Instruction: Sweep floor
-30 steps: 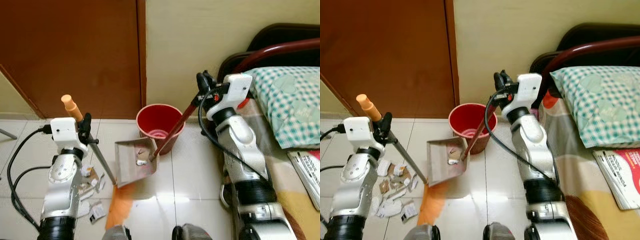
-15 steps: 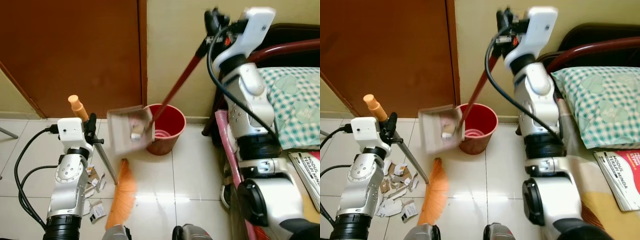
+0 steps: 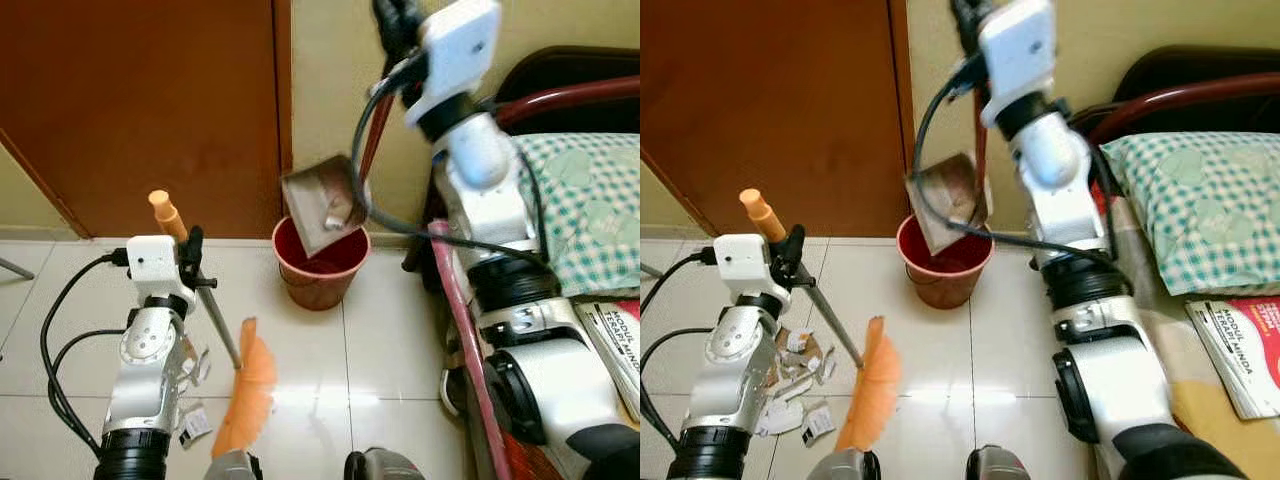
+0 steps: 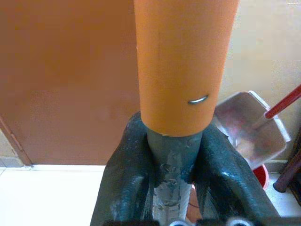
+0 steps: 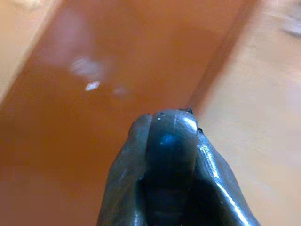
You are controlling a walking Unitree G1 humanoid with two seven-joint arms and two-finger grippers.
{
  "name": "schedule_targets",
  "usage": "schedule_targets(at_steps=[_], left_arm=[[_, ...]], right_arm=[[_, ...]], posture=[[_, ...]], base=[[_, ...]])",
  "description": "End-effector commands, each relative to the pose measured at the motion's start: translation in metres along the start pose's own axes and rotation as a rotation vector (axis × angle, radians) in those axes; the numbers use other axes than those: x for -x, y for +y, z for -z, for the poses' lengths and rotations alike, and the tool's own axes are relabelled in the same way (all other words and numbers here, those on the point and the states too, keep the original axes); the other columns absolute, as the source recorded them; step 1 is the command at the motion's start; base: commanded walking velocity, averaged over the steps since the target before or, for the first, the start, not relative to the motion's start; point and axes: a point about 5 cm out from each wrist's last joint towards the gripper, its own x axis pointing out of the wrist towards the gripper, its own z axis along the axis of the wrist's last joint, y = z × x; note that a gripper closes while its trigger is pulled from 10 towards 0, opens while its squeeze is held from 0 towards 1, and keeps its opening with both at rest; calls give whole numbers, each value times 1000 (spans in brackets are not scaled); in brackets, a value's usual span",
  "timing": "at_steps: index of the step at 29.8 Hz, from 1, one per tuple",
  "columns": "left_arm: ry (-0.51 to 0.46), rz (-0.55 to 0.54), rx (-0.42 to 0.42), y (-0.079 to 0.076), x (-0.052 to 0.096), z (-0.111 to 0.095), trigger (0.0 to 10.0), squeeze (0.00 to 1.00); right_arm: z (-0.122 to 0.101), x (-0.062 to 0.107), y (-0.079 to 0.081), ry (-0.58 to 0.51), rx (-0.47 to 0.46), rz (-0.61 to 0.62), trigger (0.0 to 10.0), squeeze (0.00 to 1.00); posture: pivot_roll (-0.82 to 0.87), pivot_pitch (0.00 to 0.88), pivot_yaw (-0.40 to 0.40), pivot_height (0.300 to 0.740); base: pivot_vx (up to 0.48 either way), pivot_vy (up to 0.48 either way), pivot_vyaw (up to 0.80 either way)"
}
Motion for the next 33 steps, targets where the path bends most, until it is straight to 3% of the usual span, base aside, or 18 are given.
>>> schedule_targets(at_steps=[1, 9, 14, 17, 21, 23, 25, 26, 29, 33], left_arm=[[13, -4, 1, 1, 0, 2, 10000, 0], [4, -1, -9, 1, -1, 0, 10000, 0], [3, 4, -13, -1, 1, 0, 10000, 0], [6, 5, -19, -1, 3, 2, 10000, 0], [12, 2, -17, -2, 4, 3, 10000, 0], [13, 6, -16, -4, 4, 4, 10000, 0], [16, 12, -24, -5, 3, 4, 10000, 0], [17, 26, -34, -7, 2, 5, 10000, 0], [14, 37, -36, -10, 2, 5, 10000, 0], [29, 10, -47, -6, 6, 10, 10000, 0]], right_arm=[[-19, -6, 2, -120, 134, -49, 10000, 0], [-21, -7, 29, -213, 191, -176, 10000, 0], [-19, -3, 36, -220, 160, -204, 10000, 0], [-30, -4, 31, -216, -22, -93, 10000, 0], [-53, -7, 21, -263, -130, 62, 10000, 0], [-55, -6, 19, -247, -176, 120, 10000, 0], [-55, -4, 18, -246, -159, 134, 10000, 0], [-53, -3, 16, -227, -160, 164, 10000, 0], [-42, 5, 13, -134, -285, 244, 10000, 0], [-18, 35, 21, 18, -322, 302, 10000, 0]], posture=[[-3, 75, -41, 740], [-3, 77, -47, 740], [1, 76, -47, 740], [1, 75, -50, 740], [-3, 82, -55, 740], [-6, 81, -49, 740], [-10, 80, -47, 740], [-22, 77, -51, 740], [-18, 76, -63, 740], [-17, 75, -64, 740]], base=[[0, 0, 0], [0, 0, 0], [0, 0, 0], [0, 0, 0], [0, 0, 0], [0, 0, 0], [0, 0, 0], [0, 0, 0], [0, 0, 0], [0, 0, 0]])
